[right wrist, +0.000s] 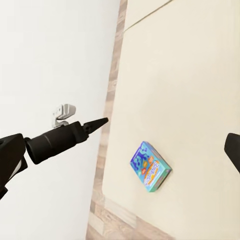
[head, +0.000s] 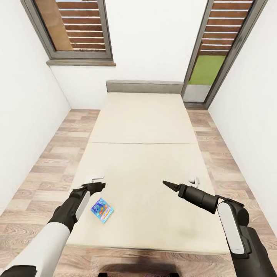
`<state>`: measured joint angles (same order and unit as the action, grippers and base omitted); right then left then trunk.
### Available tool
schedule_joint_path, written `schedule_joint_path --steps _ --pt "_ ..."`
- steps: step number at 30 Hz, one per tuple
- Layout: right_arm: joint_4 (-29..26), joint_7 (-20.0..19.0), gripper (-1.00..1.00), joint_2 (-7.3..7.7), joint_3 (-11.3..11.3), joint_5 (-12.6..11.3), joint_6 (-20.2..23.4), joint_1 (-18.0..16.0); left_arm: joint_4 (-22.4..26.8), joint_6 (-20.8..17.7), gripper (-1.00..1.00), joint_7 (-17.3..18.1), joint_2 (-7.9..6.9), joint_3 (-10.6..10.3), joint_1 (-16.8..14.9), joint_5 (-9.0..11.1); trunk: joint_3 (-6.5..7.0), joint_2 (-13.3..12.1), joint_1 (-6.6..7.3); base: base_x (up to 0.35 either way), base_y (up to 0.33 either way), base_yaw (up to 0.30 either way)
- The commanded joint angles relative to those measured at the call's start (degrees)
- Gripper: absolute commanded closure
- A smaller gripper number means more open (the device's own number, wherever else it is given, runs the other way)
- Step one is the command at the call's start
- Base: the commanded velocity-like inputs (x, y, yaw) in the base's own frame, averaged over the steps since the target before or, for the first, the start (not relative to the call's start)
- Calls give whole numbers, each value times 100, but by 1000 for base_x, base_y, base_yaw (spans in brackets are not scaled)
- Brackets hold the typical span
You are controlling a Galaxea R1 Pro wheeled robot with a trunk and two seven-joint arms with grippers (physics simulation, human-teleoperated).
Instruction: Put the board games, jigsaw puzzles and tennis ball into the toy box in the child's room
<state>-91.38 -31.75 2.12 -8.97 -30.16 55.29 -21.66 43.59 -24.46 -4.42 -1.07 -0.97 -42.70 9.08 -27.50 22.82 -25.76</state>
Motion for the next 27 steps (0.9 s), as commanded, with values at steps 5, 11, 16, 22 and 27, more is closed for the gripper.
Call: schedule_joint_path --steps 5,11,16,22,27 --pt "-2 -33 -100 -1 -8 19 29 -5 10 121 -100 -38 -14 -31 -2 59 -56 10 -3 0 0 0" --pt "-2 -33 -100 -1 -8 19 26 -5 4 381 -100 -34 3 -43 -2 65 -113 10 -3 0 0 0" --pt "-2 -33 -100 -1 -8 19 26 -5 2 439 -100 -31 0 -50 -2 67 -160 10 -3 0 0 0" --pt "-2 -33 -100 -7 -8 19 26 -5 -14 458 -100 -33 -6 -52 -2 67 -216 10 -3 0 0 0" --pt "-2 -33 -100 -4 -8 19 26 -5 -23 465 -100 -33 -13 -52 -2 67 -264 10 -3 0 0 0"
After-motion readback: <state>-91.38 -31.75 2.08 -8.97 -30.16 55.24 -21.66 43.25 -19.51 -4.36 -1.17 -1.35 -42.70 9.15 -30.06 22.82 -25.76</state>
